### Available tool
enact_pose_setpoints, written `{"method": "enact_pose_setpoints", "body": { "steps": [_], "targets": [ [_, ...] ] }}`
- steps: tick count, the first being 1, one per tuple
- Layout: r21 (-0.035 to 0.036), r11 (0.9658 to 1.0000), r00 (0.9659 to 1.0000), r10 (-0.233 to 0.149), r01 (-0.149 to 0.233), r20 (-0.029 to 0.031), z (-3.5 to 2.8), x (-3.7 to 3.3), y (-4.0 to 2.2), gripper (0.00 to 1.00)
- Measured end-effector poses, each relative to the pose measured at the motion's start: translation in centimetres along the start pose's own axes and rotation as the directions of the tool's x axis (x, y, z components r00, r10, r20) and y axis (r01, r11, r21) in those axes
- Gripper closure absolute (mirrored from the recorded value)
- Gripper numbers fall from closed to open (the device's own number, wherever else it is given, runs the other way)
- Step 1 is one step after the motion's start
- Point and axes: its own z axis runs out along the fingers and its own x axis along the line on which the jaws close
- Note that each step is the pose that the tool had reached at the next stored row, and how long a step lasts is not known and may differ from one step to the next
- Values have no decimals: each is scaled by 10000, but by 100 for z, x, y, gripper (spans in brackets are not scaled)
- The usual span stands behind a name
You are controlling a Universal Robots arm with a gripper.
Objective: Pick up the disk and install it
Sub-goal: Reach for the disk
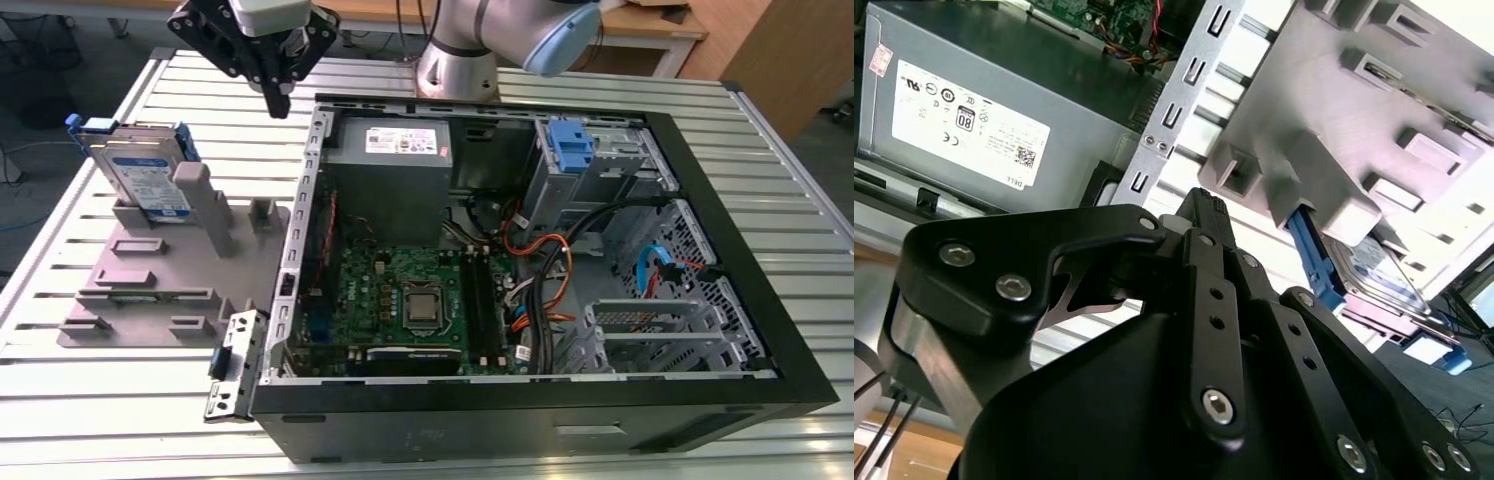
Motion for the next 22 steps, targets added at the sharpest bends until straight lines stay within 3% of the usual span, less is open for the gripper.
{"method": "enact_pose_setpoints", "body": {
  "steps": [11, 22],
  "targets": [
    [1, 10000, 10000, 0, 0, 0, 0, 89, -7, 89],
    [0, 10000, 10000, 0, 0, 0, 6, 278, -22, 89]
  ]
}}
